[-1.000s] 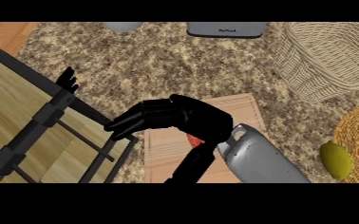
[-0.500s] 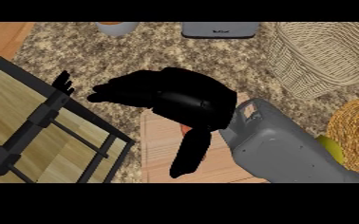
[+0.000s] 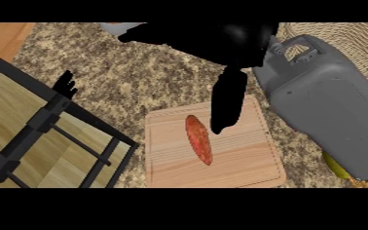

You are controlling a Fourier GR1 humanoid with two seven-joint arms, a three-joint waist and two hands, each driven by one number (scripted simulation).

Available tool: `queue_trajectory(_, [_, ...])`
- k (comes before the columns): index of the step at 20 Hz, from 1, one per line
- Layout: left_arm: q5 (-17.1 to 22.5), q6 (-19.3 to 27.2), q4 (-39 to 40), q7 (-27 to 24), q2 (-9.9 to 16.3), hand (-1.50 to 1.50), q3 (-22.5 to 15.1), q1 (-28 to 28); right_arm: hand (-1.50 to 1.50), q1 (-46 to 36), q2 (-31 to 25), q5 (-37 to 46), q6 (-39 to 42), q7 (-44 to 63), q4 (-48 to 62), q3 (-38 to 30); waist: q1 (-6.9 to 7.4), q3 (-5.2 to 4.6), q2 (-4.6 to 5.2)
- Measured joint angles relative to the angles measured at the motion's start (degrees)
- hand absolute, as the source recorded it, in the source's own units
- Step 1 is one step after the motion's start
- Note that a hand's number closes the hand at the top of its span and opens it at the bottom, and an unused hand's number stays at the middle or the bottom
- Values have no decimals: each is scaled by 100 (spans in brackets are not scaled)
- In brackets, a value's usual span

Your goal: Pick the sweet potato from the cutting board and place it in the basket

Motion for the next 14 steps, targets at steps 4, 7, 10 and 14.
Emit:
queue_trajectory(4, [-43,10,20,40,-23,0,17,-27,-150,-258,-300,-527,924,45,442,-296,5,1,13])
queue_trajectory(7, [-67,45,19,5,-86,0,59,-9,-150,-145,-530,-859,1339,-117,579,-568,-9,11,12])
queue_trajectory(10, [-93,-9,58,-66,-92,0,97,-3,-150,165,-687,-1093,1504,-243,511,-792,-30,15,8])
queue_trajectory(14, [-118,-62,-15,-34,-107,0,121,26,-150,716,-701,-888,1499,-682,381,-1061,-18,18,19])
